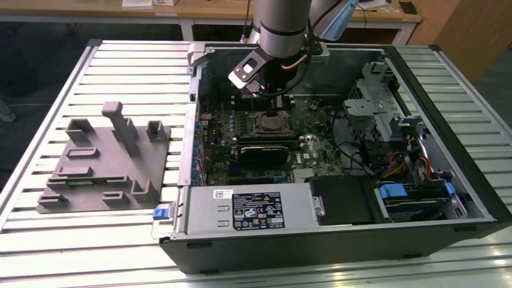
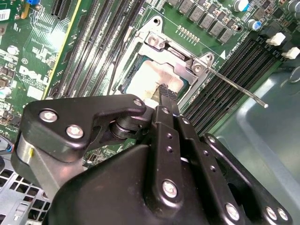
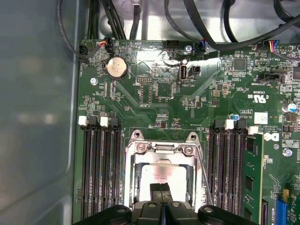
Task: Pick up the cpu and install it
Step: 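Install the first cpu locking lever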
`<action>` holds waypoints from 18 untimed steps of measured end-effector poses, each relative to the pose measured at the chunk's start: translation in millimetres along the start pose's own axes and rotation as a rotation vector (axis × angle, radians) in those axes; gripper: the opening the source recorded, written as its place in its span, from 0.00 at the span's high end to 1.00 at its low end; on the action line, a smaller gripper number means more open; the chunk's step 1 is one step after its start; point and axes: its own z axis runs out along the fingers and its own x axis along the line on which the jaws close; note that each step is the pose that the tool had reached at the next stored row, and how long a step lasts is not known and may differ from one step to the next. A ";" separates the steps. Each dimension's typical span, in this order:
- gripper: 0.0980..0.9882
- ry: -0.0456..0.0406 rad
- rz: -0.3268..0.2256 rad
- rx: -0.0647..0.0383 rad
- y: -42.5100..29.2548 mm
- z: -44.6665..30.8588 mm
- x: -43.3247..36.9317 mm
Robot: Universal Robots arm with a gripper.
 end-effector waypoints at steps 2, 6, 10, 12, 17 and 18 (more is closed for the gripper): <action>0.99 -0.0001 0.000 0.000 0.0 -0.3 0.0; 0.99 -0.0002 0.000 0.000 0.0 -1.6 0.0; 0.99 -0.0001 0.000 0.000 0.1 -5.4 0.2; 0.99 -0.0001 0.000 0.000 0.1 -7.7 0.4; 0.99 -0.0001 0.000 -0.001 0.3 -14.6 0.7; 0.99 0.0000 0.000 -0.001 0.3 -16.3 0.8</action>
